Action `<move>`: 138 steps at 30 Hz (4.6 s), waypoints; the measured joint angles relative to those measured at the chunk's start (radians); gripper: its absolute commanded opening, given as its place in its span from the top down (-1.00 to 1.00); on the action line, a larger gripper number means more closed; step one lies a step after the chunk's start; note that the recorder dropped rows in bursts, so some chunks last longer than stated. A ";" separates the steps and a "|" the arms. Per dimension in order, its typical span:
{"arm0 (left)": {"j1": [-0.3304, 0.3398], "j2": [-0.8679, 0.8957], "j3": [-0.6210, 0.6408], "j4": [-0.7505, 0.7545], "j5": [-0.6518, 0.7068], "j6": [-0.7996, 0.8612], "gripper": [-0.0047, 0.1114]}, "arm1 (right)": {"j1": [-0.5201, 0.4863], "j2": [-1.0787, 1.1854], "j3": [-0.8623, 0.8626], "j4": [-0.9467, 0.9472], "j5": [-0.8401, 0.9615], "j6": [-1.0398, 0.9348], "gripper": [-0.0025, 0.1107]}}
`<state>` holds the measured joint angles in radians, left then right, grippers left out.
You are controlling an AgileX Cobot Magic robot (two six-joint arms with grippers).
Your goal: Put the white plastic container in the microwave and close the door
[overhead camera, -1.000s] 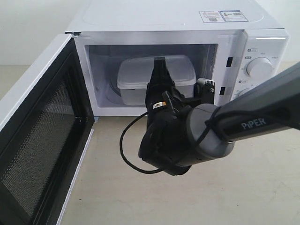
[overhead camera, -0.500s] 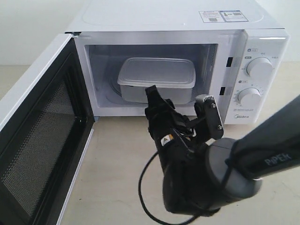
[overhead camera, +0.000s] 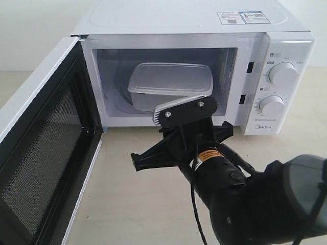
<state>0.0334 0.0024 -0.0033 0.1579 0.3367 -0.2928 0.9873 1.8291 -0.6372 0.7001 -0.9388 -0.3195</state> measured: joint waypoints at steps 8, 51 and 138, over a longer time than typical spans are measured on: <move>0.000 0.000 0.000 0.000 0.000 0.000 0.84 | 0.000 0.129 -0.004 0.022 -0.189 0.037 0.96; 0.000 0.000 0.000 0.000 0.000 0.000 0.84 | -0.241 0.381 -0.477 -0.030 -0.010 -0.012 0.96; 0.000 0.000 0.000 0.000 0.000 0.000 0.84 | -0.916 -1.788 0.633 0.152 0.836 -0.267 0.96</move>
<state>0.0334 0.0024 -0.0033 0.1579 0.3367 -0.2928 0.0708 0.0413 -0.0044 0.8521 -0.1032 -0.5862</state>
